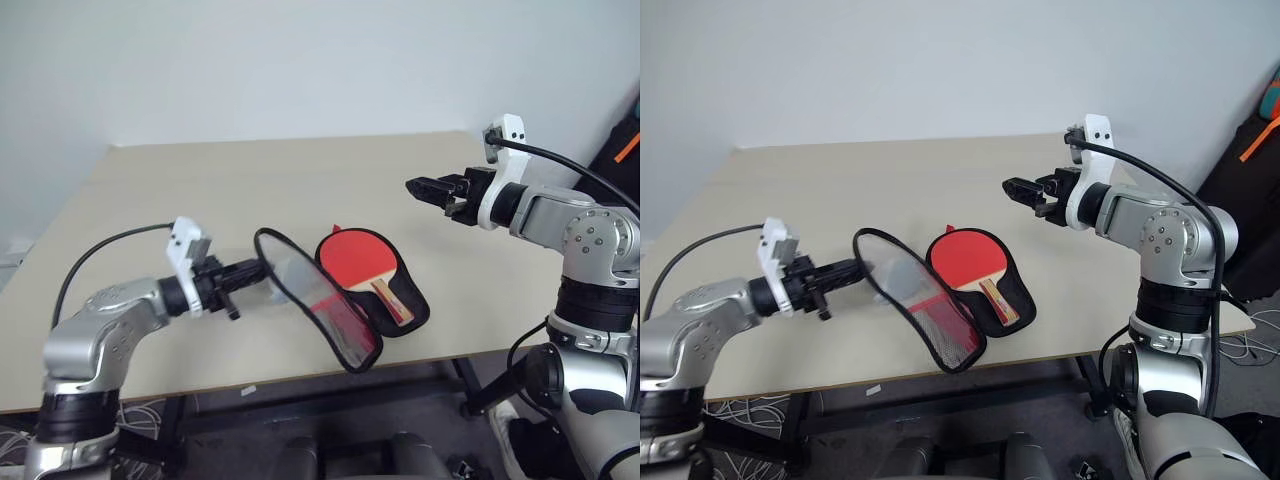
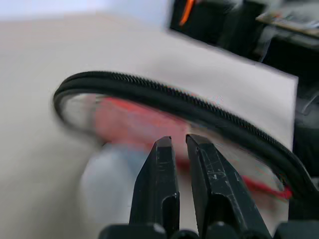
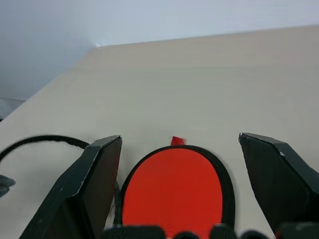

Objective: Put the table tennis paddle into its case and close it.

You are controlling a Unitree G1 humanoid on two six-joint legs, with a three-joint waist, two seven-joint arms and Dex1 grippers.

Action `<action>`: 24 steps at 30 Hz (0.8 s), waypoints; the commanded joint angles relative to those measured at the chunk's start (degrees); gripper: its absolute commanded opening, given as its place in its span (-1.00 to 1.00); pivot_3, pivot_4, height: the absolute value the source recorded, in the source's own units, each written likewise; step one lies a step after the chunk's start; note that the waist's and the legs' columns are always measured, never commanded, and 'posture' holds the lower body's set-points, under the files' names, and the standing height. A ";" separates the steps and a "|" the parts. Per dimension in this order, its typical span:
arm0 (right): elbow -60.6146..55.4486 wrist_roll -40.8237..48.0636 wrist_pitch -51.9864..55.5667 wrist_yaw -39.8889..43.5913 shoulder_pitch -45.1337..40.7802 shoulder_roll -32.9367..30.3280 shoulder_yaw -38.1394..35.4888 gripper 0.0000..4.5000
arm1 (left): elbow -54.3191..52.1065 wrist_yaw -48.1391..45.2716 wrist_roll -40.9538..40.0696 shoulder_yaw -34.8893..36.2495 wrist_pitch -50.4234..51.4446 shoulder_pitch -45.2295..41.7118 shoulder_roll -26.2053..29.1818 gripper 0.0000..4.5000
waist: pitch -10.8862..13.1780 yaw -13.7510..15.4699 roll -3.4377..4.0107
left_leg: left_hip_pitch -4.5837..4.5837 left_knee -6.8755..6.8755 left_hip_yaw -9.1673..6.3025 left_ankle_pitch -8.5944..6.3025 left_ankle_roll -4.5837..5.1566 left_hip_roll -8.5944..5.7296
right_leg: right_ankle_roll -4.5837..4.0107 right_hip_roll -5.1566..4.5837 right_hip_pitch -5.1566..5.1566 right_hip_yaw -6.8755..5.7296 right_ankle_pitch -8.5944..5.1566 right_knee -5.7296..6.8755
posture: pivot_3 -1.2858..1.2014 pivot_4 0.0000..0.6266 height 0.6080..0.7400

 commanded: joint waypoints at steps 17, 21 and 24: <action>-2.50 -2.48 -15.51 22.96 5.51 -23.52 11.86 0.81 | -2.72 10.14 5.93 -16.58 8.10 -2.12 -15.02 -0.82 | 0.00 -0.25 0.05 | 0.02 -0.02 0.20 -0.01 0.11 0.00 | 0.08 0.08 -0.06 0.35 -0.06 -0.06 | 0.03 -1.00 1.00; -1.55 -3.64 -22.09 32.99 8.35 -28.40 15.73 0.81 | -6.61 11.20 2.31 -14.59 14.62 1.61 -13.91 -0.66 | 0.02 -0.31 0.05 | 0.04 -0.04 0.22 -0.02 0.10 0.02 | 0.08 0.08 -0.09 0.35 -0.07 -0.05 | 0.03 -1.00 1.00; 1.22 -5.88 -24.67 34.27 7.66 -28.50 17.65 0.81 | -8.89 12.30 -0.56 -13.45 19.66 3.88 -13.67 -0.24 | 0.01 -0.28 0.01 | 0.06 -0.02 0.21 -0.02 0.10 0.04 | 0.07 0.10 -0.08 0.33 -0.07 -0.03 | 0.03 -1.00 1.00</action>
